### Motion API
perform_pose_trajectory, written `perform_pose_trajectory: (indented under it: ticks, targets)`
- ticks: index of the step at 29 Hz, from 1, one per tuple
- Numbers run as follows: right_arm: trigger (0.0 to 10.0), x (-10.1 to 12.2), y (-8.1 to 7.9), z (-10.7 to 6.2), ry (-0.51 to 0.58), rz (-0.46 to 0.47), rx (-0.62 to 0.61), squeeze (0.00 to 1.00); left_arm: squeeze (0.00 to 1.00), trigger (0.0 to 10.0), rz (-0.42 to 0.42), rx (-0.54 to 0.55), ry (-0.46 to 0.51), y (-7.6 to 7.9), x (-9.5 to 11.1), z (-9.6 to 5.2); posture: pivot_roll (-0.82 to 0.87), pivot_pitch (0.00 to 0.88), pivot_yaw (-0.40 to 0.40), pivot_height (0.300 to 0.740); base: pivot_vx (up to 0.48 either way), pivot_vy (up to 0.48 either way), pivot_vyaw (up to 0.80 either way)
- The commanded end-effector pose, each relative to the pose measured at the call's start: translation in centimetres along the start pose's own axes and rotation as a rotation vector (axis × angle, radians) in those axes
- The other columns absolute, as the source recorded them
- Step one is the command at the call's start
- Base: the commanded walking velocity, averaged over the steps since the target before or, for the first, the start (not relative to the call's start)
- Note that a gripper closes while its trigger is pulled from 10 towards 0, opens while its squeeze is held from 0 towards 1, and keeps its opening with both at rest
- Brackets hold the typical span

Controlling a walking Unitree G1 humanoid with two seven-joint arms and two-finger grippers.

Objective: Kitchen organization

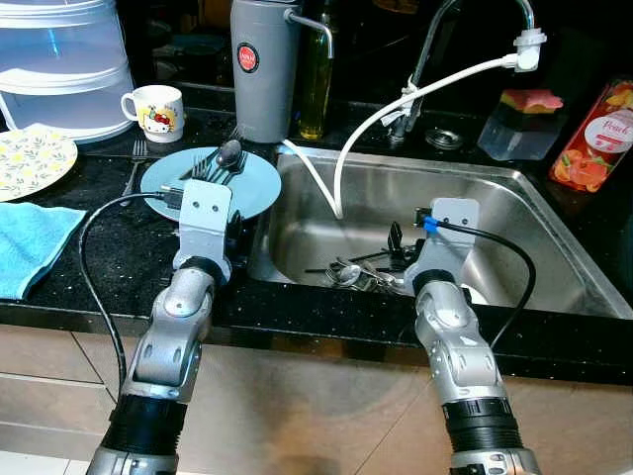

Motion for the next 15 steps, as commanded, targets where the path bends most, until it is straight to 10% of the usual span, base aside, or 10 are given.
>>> perform_pose_trajectory:
  ticks: [1,15]
  targets:
    - [10.0,-0.15,0.3,0.13,-0.014,0.005,-0.01,0.0,0.0,10.0,-0.003,-0.006,0.007,0.42,0.23,0.06,0.22,0.0,-0.078,0.74,0.0,0.0,0.0]
    - [10.0,-0.13,0.26,0.1,-0.013,0.003,-0.007,0.0,0.0,10.0,-0.004,-0.01,0.006,0.52,0.1,-0.1,0.22,0.0,-0.077,0.74,0.0,0.0,0.0]
Point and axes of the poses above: a point about 5 cm out from each wrist's last joint towards the gripper, its own z axis pointing out of the wrist towards the gripper, its own x axis along the axis of the wrist's last joint, y = z × x, the point moved 2 cm from there along z, pointing out of the wrist towards the gripper
